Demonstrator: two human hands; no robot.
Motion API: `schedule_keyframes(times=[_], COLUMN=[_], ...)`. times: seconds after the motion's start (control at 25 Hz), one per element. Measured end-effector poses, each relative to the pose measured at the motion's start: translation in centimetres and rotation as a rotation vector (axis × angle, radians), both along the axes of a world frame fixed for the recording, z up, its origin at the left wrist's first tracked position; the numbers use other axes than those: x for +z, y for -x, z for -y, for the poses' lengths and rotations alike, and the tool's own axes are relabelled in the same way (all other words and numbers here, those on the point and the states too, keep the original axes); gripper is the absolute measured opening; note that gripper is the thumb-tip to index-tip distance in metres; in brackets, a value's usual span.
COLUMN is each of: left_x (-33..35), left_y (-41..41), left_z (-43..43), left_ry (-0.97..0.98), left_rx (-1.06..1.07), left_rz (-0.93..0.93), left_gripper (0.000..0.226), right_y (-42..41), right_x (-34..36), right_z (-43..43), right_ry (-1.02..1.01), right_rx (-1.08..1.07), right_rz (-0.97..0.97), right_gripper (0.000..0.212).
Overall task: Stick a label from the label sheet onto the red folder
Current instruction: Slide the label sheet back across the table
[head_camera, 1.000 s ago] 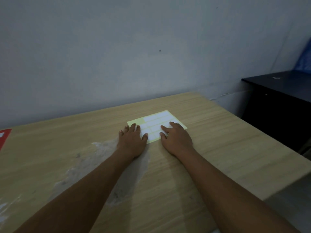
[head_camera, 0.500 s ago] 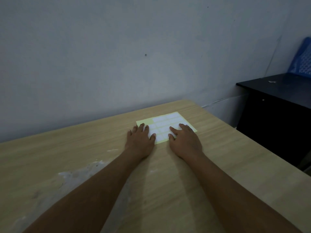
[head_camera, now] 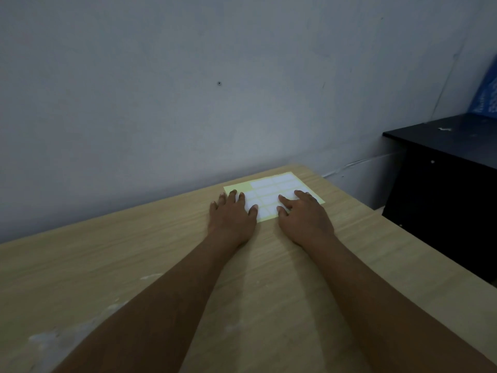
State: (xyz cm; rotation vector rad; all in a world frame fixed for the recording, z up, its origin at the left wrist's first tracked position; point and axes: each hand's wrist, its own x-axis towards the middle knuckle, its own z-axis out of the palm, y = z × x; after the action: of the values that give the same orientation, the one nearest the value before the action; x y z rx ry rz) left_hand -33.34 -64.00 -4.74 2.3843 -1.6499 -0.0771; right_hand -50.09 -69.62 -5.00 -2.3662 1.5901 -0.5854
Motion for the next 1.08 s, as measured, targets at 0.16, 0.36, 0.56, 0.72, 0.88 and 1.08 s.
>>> schedule_keyframes(times=[0.16,0.36,0.56,0.72,0.88,1.08], left_x=[-0.3,-0.2,-0.1,-0.1,-0.1,0.0], left_y=[-0.1,-0.1,0.1,0.1,0.1,0.3], left_z=[1.0,0.9,0.7,0.7,0.7,0.1], left_ry=[0.021,0.041,0.058,0.056,0.078,0.186], left_rx=[0.013,0.013,0.015,0.023,0.019,0.032], left_rz=[-0.002,-0.003,-0.017,-0.011,-0.013,-0.095], left_gripper=[0.068,0.07,0.071,0.071,0.07,0.067], right_y=[0.0,0.0,0.1,0.2,0.2,0.3], right_x=[-0.2,-0.3,-0.1,0.1,0.0,0.2], right_z=[1.6,1.9,1.6,1.4,1.2,0.4], right_ry=[0.015,0.03,0.026,0.011,0.018,0.088], right_rx=[0.013,0.013,0.016,0.01,0.017,0.017], right_rz=[-0.006,0.011,0.022,0.032,0.033,0.202], right_gripper=[0.048,0.047,0.046,0.046,0.047,0.041])
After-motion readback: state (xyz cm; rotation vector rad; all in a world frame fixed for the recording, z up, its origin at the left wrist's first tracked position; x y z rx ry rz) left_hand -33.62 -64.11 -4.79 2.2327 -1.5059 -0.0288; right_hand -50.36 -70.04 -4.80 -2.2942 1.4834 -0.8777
